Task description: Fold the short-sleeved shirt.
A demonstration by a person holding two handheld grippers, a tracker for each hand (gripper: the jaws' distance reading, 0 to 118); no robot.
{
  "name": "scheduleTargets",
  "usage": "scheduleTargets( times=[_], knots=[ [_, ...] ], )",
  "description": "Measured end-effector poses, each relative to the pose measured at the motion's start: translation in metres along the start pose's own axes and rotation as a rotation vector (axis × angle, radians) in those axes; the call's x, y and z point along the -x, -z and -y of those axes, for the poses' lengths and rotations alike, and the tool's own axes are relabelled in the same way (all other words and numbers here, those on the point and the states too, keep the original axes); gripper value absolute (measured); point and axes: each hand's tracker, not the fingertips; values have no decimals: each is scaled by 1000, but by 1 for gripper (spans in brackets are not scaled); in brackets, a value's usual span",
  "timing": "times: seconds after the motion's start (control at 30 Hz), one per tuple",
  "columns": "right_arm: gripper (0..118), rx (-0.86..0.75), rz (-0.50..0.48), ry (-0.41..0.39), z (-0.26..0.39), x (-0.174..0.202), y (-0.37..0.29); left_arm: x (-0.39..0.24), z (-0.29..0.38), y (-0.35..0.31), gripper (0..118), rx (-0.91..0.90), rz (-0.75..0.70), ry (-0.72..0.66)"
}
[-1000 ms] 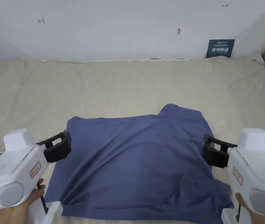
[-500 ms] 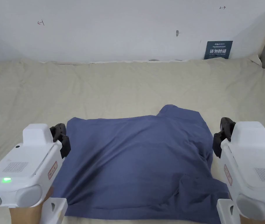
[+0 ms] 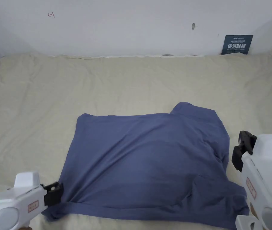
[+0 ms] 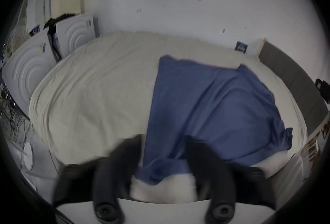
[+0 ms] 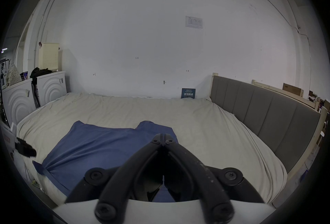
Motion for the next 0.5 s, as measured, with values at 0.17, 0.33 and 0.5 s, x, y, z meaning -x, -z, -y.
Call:
scheduleTargets(
  times=[0.17,0.33,0.5],
  knots=[
    [1,37,3,6,8,-2,3,14,24,24,114,67,-53,-47],
    [2,75,7,16,18,-6,5,12,36,46,79,100,-34,-16],
    [4,135,14,53,31,-17,5,-2,41,44,5,94,5,24]
  ],
)
